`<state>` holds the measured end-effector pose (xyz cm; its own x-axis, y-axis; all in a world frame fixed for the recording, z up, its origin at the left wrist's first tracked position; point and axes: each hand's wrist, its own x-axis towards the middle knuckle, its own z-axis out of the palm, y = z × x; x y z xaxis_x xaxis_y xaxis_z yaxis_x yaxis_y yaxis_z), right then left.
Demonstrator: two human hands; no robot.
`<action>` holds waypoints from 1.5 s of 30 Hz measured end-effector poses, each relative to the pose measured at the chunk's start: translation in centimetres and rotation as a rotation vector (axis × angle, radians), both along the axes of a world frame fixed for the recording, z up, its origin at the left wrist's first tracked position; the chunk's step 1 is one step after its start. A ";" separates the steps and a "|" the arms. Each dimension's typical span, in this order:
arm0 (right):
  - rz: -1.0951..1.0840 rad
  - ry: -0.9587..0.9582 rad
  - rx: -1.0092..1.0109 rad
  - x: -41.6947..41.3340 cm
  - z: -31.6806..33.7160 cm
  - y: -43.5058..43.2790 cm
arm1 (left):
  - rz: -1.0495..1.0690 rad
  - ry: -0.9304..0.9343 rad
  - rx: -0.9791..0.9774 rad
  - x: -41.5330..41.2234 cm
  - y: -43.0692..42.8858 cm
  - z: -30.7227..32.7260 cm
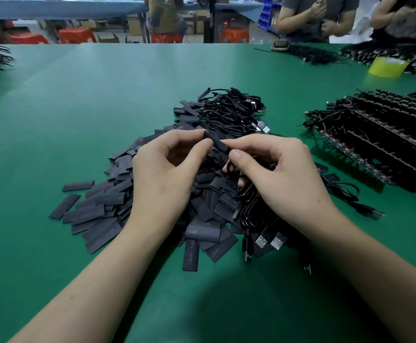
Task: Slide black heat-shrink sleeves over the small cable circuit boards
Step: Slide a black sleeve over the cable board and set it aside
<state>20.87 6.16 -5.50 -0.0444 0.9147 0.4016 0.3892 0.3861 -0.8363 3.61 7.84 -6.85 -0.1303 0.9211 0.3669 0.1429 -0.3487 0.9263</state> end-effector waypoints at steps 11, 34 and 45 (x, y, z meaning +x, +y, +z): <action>0.055 0.070 -0.030 0.0 -0.5 0.2 | -0.055 -0.095 0.006 -0.5 0.7 -0.6; 0.179 0.193 -0.075 -0.3 -0.3 0.2 | -0.105 -0.119 0.024 -0.5 0.8 -0.7; 0.206 0.218 -0.118 0.2 -0.3 0.5 | -0.126 -0.076 0.054 -0.5 0.7 -0.8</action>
